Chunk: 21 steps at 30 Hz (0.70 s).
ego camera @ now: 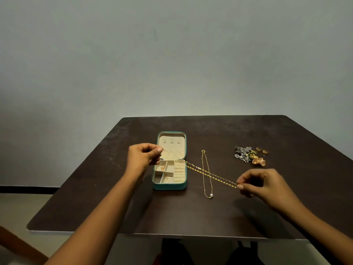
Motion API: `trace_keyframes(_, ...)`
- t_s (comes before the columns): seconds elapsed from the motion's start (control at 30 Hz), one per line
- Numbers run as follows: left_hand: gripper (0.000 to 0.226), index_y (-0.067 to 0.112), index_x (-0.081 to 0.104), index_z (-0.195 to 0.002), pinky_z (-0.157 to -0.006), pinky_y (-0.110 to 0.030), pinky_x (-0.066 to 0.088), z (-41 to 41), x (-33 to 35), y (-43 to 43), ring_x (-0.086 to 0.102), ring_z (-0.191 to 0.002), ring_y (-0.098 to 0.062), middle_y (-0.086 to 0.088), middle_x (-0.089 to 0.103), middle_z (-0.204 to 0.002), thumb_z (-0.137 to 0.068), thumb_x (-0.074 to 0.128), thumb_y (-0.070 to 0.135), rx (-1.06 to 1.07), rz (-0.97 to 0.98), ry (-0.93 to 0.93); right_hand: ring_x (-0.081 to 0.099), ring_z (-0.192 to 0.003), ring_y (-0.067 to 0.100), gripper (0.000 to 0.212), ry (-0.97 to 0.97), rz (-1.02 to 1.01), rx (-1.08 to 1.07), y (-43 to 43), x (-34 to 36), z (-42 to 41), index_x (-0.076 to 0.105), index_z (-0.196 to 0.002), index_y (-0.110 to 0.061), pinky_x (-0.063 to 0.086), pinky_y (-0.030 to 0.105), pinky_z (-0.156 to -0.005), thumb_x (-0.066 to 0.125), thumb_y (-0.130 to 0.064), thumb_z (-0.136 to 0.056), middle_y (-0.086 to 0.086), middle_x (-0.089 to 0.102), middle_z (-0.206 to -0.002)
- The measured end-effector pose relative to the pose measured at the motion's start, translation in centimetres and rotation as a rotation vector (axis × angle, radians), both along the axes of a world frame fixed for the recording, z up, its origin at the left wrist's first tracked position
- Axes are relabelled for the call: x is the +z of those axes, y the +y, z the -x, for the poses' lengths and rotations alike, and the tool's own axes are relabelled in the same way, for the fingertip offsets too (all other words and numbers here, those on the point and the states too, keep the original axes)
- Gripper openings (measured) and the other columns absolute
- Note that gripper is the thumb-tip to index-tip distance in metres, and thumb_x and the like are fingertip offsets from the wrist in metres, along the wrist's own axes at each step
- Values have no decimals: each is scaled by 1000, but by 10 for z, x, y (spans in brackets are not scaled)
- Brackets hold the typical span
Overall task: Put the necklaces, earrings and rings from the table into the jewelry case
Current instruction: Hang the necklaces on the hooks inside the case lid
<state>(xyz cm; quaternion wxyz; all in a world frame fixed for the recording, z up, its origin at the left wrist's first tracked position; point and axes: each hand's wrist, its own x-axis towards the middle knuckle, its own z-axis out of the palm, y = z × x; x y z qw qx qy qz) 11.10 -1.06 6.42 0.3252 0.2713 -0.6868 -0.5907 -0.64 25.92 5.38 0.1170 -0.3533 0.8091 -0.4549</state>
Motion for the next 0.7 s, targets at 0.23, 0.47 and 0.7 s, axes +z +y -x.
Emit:
trace_keyframes(0.23, 5, 0, 69, -78, -50, -18, 48, 70, 11, 9, 53, -51, -13, -5, 60, -60, -80, 68, 4, -20, 349, -132, 60, -76, -4, 29, 156, -65, 4, 4, -45, -10, 63, -65, -34, 41, 6, -62, 74, -9, -73, -13, 67, -68)
trace_keyframes(0.47, 6, 1, 71, -80, -57, -23, 43, 143, 10, 29, 49, -48, -6, -10, 62, -66, -79, 70, 7, -70, 483, -233, 59, -79, 5, 26, 194, -10, -22, -4, -66, -6, 61, -67, -35, 44, 14, -63, 73, -13, -75, -7, 67, -74)
trace_keyframes(0.7, 4, 3, 72, -79, -68, -29, 52, 185, -10, 31, 56, -60, -12, -16, 71, -80, -78, 71, 6, -151, 524, -373, 57, -77, 5, 29, 187, 0, -46, -11, -74, 1, 56, -63, -36, 39, 10, -57, 69, -13, -76, -9, 63, -72)
